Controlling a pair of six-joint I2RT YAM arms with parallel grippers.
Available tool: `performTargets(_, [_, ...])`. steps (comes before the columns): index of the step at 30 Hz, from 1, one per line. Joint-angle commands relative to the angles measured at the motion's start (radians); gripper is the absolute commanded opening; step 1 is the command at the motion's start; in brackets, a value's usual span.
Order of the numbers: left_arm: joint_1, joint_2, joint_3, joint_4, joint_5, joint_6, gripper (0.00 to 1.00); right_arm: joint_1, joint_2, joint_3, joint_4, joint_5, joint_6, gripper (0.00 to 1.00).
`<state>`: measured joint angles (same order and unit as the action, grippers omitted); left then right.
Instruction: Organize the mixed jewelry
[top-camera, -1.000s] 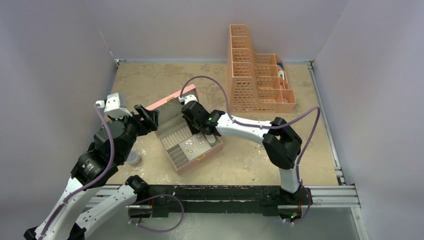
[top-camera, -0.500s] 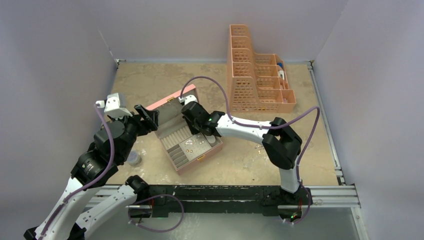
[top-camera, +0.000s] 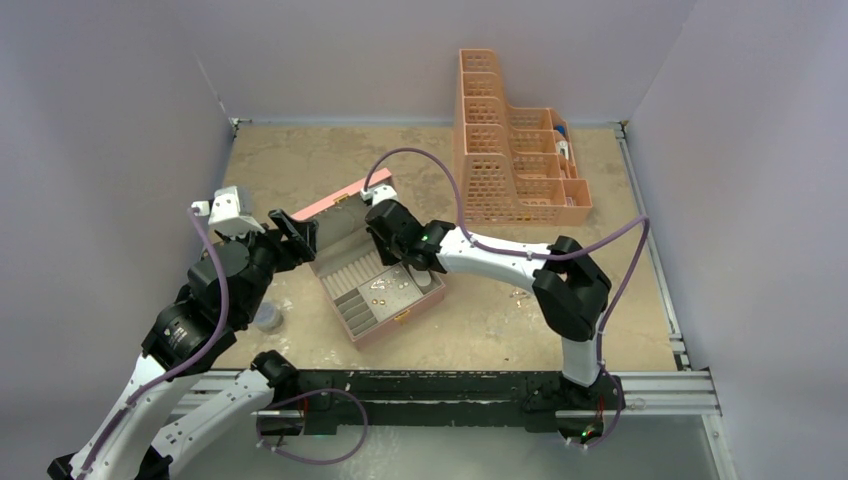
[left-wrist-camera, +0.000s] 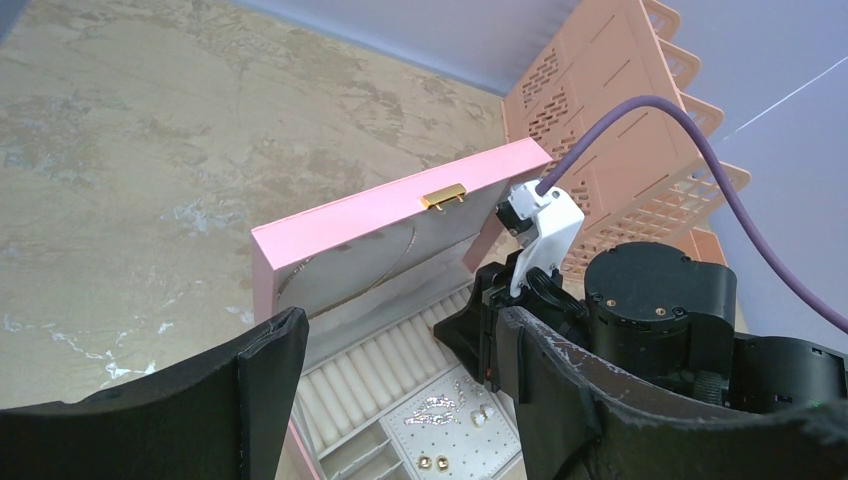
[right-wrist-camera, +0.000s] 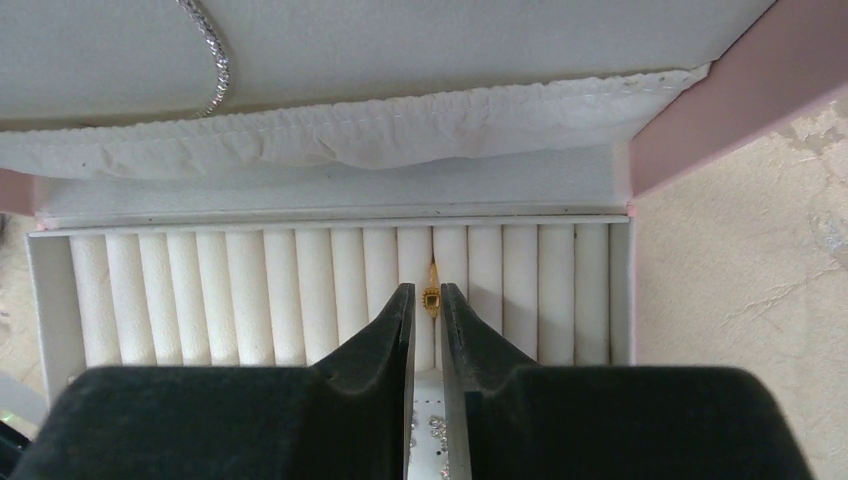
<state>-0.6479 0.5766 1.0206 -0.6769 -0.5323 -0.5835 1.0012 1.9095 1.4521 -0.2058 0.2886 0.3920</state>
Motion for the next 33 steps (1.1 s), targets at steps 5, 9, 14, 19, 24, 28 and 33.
performTargets(5, [0.003,0.003,0.026,0.007,-0.011,-0.007,0.70,-0.001,-0.018,-0.007,0.017,-0.007,0.012,0.16])
performTargets(9, [0.003,0.002,0.026,0.005,-0.014,-0.007,0.70,-0.001,-0.002,-0.004,0.016,-0.011,0.011,0.14])
performTargets(14, [0.003,0.002,0.025,0.005,-0.015,-0.007,0.70,-0.001,0.014,-0.007,0.013,-0.017,0.010,0.09])
performTargets(19, [0.004,0.003,0.026,0.006,-0.015,-0.004,0.70,-0.001,0.019,-0.012,0.013,-0.010,0.010,0.07])
performTargets(24, [0.003,0.005,0.026,0.008,-0.015,-0.004,0.70,-0.001,0.022,-0.007,0.008,-0.006,0.011,0.06])
performTargets(28, [0.002,0.005,0.028,0.010,-0.014,-0.004,0.70,-0.001,0.001,0.002,0.008,0.011,0.020,0.06])
performTargets(33, [0.003,0.008,0.036,0.012,-0.008,-0.005,0.70,-0.001,-0.084,-0.007,0.047,0.022,0.049,0.11])
